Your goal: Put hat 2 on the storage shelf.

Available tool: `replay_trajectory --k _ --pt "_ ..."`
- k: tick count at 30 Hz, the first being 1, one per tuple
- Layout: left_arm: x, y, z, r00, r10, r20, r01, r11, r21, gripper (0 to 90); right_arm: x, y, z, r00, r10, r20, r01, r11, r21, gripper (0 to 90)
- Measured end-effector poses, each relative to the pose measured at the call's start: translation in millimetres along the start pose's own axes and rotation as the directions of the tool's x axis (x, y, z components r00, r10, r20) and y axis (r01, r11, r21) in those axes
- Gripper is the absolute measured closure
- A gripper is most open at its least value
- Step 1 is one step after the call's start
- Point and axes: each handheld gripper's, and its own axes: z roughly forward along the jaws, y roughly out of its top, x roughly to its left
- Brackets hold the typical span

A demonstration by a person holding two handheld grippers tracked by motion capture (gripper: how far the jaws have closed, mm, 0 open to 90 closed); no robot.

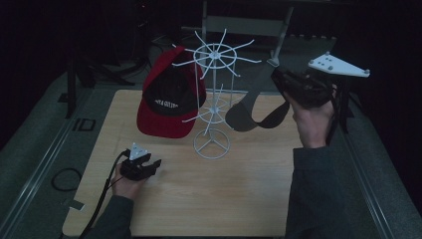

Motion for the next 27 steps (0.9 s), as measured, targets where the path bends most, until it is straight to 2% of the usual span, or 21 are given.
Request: replay_trajectory --k 27 --pt "-0.6 0.3 0.5 1.0 0.006 0.003 -0.006 1.0 0.001 49.9 -0.2 7.9 4.1 1.0 0.0 0.004 0.0 1.0 -0.016 88.0"
